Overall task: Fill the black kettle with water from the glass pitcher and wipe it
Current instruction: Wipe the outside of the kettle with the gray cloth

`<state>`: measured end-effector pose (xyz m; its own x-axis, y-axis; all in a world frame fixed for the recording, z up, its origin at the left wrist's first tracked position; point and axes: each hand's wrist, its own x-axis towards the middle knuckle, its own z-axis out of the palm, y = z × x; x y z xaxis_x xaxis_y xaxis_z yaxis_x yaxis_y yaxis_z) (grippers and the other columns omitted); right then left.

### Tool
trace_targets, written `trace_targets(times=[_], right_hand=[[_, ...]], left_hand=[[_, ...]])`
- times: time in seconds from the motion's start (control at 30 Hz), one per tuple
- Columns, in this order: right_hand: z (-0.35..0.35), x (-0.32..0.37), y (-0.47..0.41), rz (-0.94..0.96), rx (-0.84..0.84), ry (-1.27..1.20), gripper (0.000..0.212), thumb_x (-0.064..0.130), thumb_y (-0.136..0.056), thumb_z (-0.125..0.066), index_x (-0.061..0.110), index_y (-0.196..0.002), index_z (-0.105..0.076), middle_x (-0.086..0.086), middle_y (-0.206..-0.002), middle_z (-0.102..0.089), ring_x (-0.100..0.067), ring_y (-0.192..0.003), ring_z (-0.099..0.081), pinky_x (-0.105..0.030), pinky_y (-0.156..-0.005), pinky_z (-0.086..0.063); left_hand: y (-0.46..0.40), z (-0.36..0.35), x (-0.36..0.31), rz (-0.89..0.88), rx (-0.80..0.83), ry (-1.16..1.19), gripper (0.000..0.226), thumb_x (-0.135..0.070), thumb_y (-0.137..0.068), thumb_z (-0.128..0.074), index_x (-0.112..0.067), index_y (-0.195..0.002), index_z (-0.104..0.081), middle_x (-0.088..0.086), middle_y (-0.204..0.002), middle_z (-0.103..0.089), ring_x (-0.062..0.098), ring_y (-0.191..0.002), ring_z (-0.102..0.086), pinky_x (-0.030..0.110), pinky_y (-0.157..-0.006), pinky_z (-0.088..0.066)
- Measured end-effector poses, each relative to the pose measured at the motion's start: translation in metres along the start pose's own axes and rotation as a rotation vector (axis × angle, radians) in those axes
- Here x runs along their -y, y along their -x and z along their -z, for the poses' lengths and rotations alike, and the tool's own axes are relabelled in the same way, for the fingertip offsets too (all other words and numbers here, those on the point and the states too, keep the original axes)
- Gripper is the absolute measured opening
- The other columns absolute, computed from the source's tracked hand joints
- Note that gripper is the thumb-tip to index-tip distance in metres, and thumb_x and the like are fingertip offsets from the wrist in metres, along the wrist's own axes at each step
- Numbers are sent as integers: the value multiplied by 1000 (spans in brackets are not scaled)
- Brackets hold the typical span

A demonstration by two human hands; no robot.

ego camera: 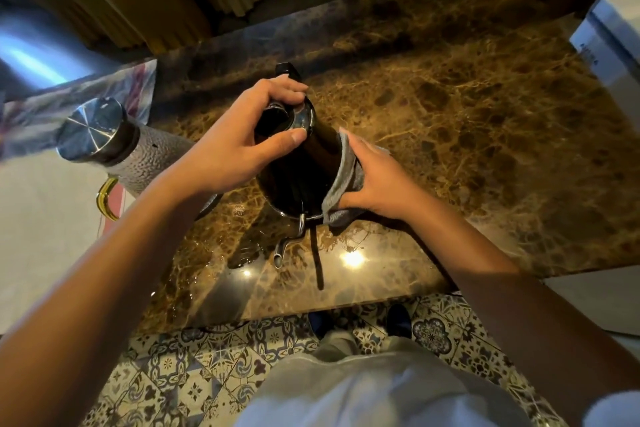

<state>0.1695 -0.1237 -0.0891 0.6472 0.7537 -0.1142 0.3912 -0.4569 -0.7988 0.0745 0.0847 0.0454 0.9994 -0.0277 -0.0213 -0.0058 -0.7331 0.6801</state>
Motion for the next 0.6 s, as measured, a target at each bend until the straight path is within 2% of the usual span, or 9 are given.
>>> trace_targets(times=[0.1, 0.2, 0.3, 0.37, 0.43, 0.5, 0.6], right_hand=[[-5, -7, 4, 48, -8, 128, 130, 50, -71, -89, 19, -166, -5, 0, -174, -12, -17, -160, -11, -36, -128, -17], [-7, -10, 5, 59, -35, 150, 129, 50, -71, -88, 19, -166, -6, 0, -174, -13, -16, -160, -10, -33, -128, -14], [-3, -12, 3, 17, -5, -46, 119, 51, -71, -85, 23, -165, -18, 2, -169, -30, -14, -155, -27, -39, -126, -27], [7, -11, 1, -9, 1, -182, 105, 55, -72, -79, 26, -161, -31, 4, -156, -49, -11, -144, -46, -41, -119, -40], [14, -7, -3, -30, 24, -247, 91, 52, -78, -76, 26, -158, -40, 7, -147, -59, -9, -134, -55, -42, -115, -46], [12, 0, -6, -41, 29, -287, 87, 50, -83, -74, 24, -158, -38, 6, -149, -58, -9, -136, -54, -42, -116, -44], [1, 9, -6, -71, -6, -356, 99, 67, -77, -67, 27, -161, -32, 3, -156, -51, -14, -143, -48, -44, -118, -41]], left_hand=[[0, 0, 1, -3, 5, 6, 48, -43, -95, -60, -23, -137, -48, -8, -154, -47, 6, -154, -27, 46, -125, -29], [0, 1, 2, 5, 12, 16, 49, -41, -95, -61, -22, -138, -48, -9, -155, -46, 5, -154, -26, 48, -124, -29], [0, 1, 2, 15, 19, 23, 47, -38, -96, -61, -22, -139, -48, -9, -156, -45, 3, -153, -26, 48, -124, -29], [1, 1, 2, 22, 18, 16, 46, -35, -97, -62, -23, -139, -48, -10, -156, -44, 1, -153, -26, 47, -124, -29], [1, 1, 0, 25, 16, 17, 45, -34, -98, -62, -22, -139, -48, -10, -156, -44, 1, -153, -25, 48, -124, -29], [1, 0, -1, 20, 11, 16, 45, -33, -97, -62, -21, -138, -48, -10, -156, -45, 2, -154, -25, 49, -125, -28], [2, -1, -3, 19, 3, 24, 43, -31, -98, -62, -20, -137, -49, -9, -155, -46, 2, -154, -25, 49, -125, -29]])
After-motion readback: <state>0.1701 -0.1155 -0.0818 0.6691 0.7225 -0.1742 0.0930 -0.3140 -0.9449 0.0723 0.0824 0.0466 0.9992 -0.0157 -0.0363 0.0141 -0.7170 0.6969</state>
